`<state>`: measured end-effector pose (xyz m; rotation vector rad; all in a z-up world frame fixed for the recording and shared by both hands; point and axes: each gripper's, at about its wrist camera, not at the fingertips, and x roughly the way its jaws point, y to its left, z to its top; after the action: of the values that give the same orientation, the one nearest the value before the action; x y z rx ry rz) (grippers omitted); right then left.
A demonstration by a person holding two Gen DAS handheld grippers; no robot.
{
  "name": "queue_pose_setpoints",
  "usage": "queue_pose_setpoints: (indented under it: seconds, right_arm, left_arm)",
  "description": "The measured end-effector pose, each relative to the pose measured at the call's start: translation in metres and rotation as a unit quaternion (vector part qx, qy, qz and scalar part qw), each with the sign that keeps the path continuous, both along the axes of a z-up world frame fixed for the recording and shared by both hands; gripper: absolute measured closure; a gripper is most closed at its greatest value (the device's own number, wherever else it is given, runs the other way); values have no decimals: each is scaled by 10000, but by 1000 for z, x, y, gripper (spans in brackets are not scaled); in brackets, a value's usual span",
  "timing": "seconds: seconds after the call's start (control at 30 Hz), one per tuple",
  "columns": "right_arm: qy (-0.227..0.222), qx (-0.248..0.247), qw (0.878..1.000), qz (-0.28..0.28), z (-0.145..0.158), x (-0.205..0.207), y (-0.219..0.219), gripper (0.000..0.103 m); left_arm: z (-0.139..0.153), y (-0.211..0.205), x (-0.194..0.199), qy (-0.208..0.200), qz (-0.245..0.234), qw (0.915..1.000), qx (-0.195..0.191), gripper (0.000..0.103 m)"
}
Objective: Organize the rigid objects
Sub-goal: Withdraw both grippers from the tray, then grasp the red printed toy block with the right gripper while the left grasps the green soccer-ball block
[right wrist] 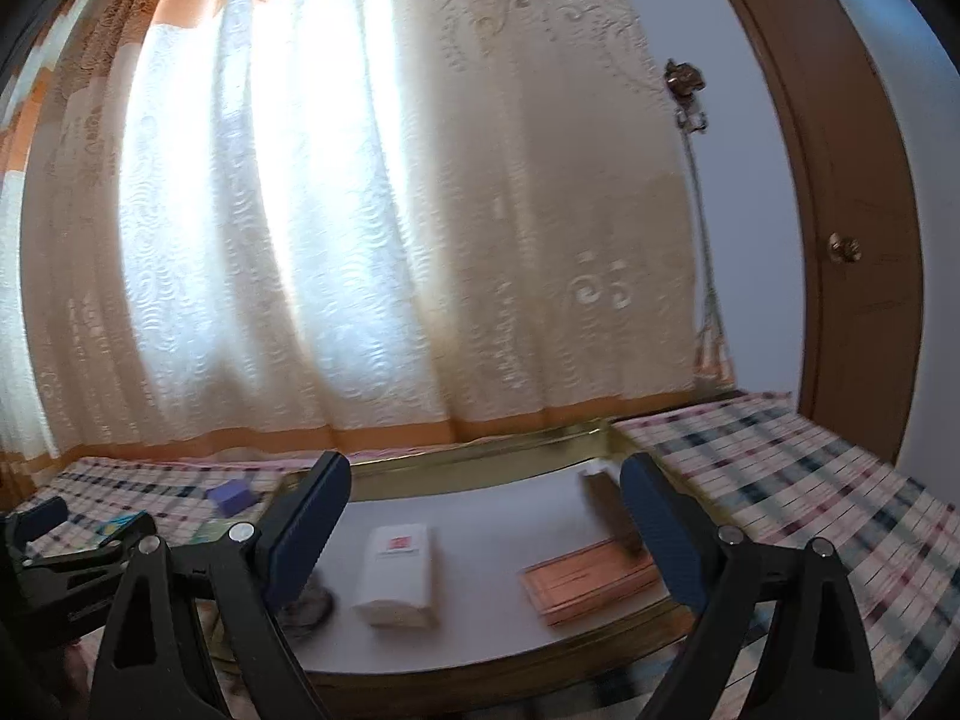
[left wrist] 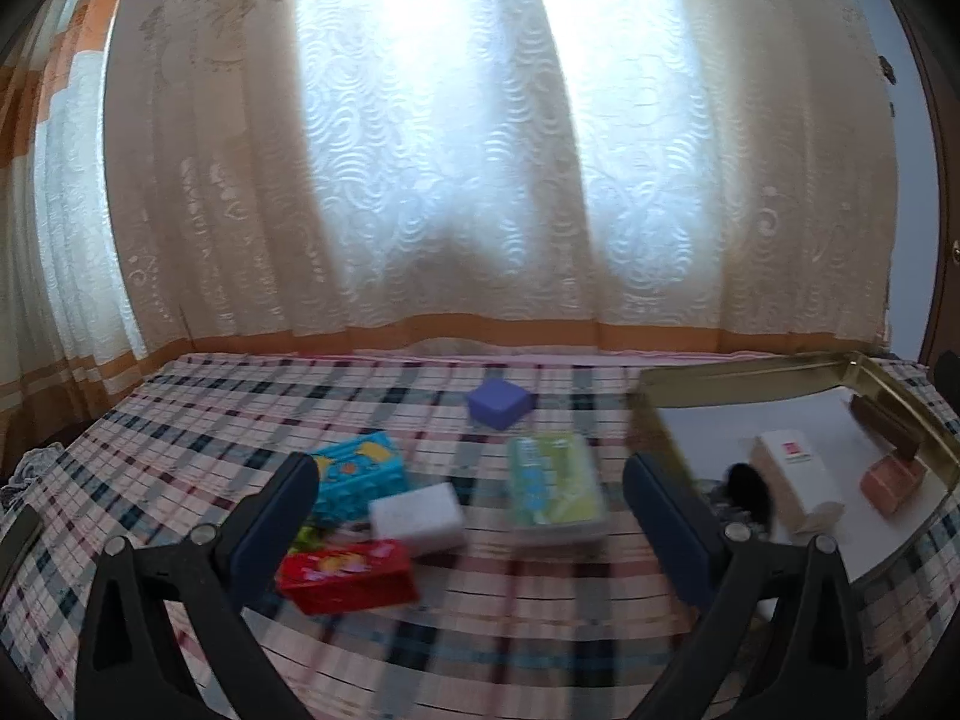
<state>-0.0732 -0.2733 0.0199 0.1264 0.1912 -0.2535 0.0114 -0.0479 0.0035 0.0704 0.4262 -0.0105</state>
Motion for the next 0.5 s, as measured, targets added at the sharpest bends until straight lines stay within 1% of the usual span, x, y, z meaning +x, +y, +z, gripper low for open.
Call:
queue_pose_setpoints:
  seconds: [0.2, 0.5]
  right_arm:
    - [135, -10, 9991, 407, -3, 11, 43, 10]
    - [422, 19, 9934, 1064, -8, 32, 103, 10]
  left_arm:
    - [-1, 37, 11, 15, 239, 9997, 71, 0]
    - [-5, 105, 32, 252, 654, 9975, -43, 0]
